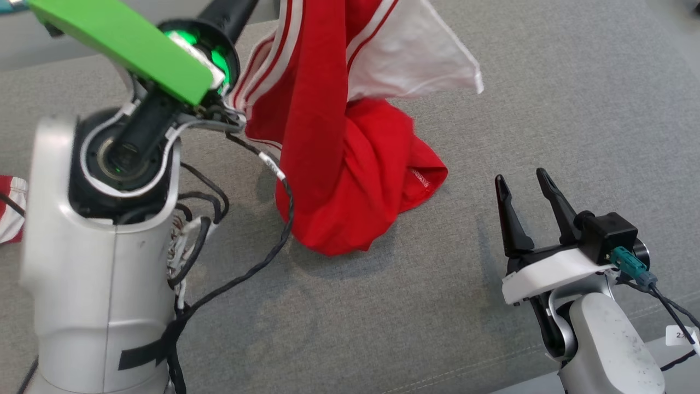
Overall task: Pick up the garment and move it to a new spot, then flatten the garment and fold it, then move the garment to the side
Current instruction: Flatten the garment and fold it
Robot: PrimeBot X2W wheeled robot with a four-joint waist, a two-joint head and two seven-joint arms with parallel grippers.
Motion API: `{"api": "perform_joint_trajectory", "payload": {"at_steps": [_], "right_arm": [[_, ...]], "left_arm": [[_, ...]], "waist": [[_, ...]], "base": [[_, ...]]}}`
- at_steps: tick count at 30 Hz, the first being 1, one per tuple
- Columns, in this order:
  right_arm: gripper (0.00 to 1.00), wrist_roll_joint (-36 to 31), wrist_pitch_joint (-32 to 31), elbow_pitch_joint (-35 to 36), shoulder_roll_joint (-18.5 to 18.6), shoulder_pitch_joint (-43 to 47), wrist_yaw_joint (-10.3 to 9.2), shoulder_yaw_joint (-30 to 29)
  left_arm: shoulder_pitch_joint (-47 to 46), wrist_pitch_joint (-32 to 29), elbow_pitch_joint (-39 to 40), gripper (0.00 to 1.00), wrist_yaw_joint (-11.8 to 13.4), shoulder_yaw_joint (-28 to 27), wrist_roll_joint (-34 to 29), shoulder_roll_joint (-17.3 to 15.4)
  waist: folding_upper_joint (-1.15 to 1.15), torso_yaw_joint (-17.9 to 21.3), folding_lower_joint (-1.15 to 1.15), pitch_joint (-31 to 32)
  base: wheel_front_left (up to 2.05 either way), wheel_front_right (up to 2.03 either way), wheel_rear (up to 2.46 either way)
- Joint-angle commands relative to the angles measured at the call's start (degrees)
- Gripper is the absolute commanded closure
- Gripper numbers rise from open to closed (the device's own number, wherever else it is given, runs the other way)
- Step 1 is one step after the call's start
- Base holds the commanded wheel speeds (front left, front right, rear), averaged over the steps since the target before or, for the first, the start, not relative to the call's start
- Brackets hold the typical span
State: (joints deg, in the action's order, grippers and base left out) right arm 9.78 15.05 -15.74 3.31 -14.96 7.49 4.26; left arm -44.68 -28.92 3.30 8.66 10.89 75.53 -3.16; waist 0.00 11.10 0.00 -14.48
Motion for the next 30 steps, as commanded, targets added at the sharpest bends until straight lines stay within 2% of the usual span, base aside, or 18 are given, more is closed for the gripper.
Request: {"api": "perform_joint_trajectory", "payload": {"at_steps": [1,5,10,14,18,21,24,30], "right_arm": [[0.0,0.6,0.2,0.3,-0.1,-1.0,0.01,0.2],[0.0,1.9,0.2,0.8,-0.3,-1.7,0.01,0.2],[0.0,3.6,0.2,0.6,-0.3,-0.4,0.01,-0.1],[0.0,3.7,0.2,0.6,-0.4,-0.3,0.01,-0.7],[0.0,4.4,0.2,0.8,-0.4,-2.3,0.01,0.2],[0.0,5.5,0.2,0.8,-0.3,-3.8,0.01,2.2],[0.0,6.4,0.2,0.8,-0.3,-4.9,0.01,4.4],[0.0,8.4,0.2,1.1,-0.4,-4.6,0.01,6.7]], "left_arm": [[-2.7,-0.8,2.3,1.0,2.5,-0.5,0.7,0.0],[-5.3,-3.5,6.6,1.0,8.3,-1.9,1.1,-2.4],[-6.0,-5.1,11.1,1.0,13.2,-6.8,2.6,-5.4],[-7.3,-5.8,12.0,1.0,14.6,-5.7,0.9,-5.9],[-6.9,-5.2,10.0,1.0,13.9,-1.6,-0.3,-4.1],[-5.9,-3.4,6.2,1.0,12.0,3.1,-2.5,-2.2],[-5.0,0.5,1.8,1.0,9.4,8.1,-3.4,-0.4],[-3.5,11.6,-9.1,1.0,4.0,18.4,-3.6,0.2]], "waist": [[0.0,0.8,0.0,-0.6],[0.0,2.3,0.0,-2.3],[0.0,3.3,0.0,-3.5],[0.0,3.0,0.0,-4.2],[0.0,3.6,0.0,-5.2],[0.0,5.0,0.0,-6.1],[0.0,6.8,0.0,-6.7],[0.0,12.0,0.0,-7.2]], "base": [[0.0,0.0,0.0],[0.0,0.0,0.0],[0.0,0.0,0.0],[0.0,0.0,0.0],[0.0,0.0,0.0],[0.0,0.0,0.0],[0.0,0.0,0.0],[0.0,0.0,0.0]]}}
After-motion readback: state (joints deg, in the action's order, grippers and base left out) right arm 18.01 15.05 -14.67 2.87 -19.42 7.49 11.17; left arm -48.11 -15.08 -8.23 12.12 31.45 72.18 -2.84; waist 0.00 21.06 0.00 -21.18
